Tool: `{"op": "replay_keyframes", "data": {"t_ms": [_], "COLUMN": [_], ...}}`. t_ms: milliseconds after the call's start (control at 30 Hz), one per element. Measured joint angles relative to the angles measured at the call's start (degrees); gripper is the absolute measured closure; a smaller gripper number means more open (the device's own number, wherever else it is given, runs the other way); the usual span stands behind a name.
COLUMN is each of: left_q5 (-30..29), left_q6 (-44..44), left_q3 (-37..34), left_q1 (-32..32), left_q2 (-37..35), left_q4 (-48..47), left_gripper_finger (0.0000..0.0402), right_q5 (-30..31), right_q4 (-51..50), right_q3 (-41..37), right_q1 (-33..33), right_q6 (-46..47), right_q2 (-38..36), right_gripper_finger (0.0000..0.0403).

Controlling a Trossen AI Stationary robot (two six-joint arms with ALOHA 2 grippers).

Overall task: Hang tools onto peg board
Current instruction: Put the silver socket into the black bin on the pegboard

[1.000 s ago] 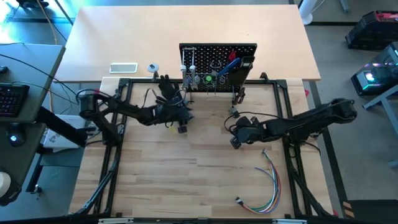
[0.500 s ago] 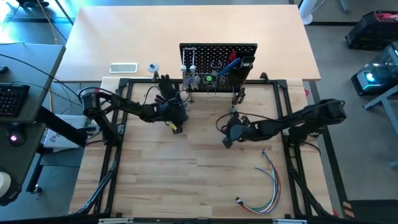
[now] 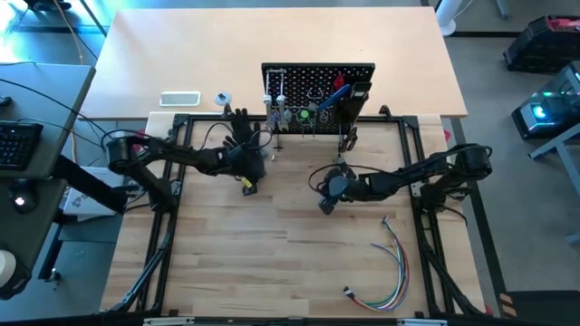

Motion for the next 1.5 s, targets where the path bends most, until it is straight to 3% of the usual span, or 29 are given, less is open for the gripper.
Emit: {"op": "replay_keyframes", "data": {"t_ms": [133, 267, 400, 633, 900, 1167, 1500], "left_q5": [0.5, 1.8, 1.7, 3.5, 11.9, 18.3, 21.6], "left_q6": [-0.7, -1.3, 5.5, 16.6, 17.6, 21.3, 21.7], "left_q3": [-0.2, -0.1, 0.1, 0.1, 3.3, 8.1, 9.6], "left_q1": [0.0, 0.0, 0.1, 2.6, 7.5, 11.3, 13.6], "left_q2": [-5.8, -11.9, -14.1, -8.9, -0.6, 6.0, 10.5], "left_q4": [-3.6, -1.1, 4.0, 7.0, 8.3, 6.0, 7.1], "left_gripper_finger": [0.023, 0.023, 0.023, 0.0216, 0.0166, 0.0166, 0.0167], "right_q5": [0.0, 0.0, -0.1, -1.3, -2.1, -2.1, -1.7], "right_q4": [0.7, 1.0, 2.6, 4.6, 4.6, 4.6, 4.4], "right_q3": [0.0, 0.0, 0.0, 0.0, 0.0, 0.0, 0.0], "right_q1": [0.0, 0.0, -0.1, 0.0, 0.2, 0.5, 0.5], "right_q6": [-0.6, -1.4, -2.1, -2.1, -2.1, -2.7, -2.8], "right_q2": [-0.2, -0.2, -0.2, -0.2, -0.2, -0.2, -0.2], "right_gripper_finger": [0.0269, 0.0269, 0.0269, 0.0269, 0.0269, 0.0269, 0.0269]}}
